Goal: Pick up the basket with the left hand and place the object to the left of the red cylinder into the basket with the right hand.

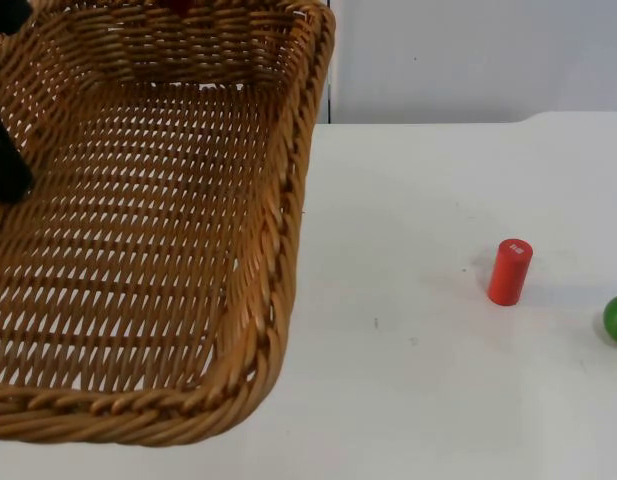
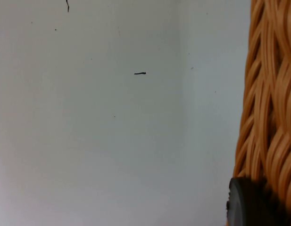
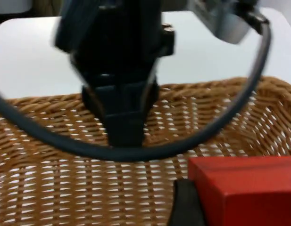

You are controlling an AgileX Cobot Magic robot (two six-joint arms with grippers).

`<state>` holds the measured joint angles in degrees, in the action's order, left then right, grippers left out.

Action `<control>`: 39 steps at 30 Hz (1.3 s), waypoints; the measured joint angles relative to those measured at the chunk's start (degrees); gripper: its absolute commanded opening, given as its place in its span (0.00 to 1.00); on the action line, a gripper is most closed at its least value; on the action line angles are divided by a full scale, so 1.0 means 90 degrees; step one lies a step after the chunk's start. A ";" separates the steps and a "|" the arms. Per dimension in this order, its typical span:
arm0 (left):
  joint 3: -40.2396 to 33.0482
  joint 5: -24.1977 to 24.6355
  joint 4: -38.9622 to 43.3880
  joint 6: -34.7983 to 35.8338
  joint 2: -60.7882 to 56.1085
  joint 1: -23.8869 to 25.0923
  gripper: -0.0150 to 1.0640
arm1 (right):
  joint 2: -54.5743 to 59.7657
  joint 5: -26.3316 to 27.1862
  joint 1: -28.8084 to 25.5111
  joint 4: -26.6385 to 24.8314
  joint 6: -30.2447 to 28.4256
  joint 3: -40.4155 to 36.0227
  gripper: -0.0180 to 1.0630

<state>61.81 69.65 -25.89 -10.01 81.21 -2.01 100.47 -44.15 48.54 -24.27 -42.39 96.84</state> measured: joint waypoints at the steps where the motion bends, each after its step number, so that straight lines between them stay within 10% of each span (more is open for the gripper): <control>1: 0.0000 0.0000 0.0000 0.0000 0.0000 0.0000 0.01 | 0.0000 0.0000 0.0000 0.0000 0.0000 0.0000 0.02; 32: 0.0000 0.0000 0.0024 0.0028 0.0000 0.0000 0.01 | 0.1411 0.0067 0.0356 0.0867 0.0954 0.0279 0.03; 39: -0.0012 0.0000 0.0067 0.0052 0.0000 0.0000 0.01 | 0.1457 0.0093 0.0366 0.0829 0.0954 0.0276 0.50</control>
<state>61.71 69.65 -25.29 -9.54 81.21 -2.01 113.58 -43.31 51.83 -16.81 -33.81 99.33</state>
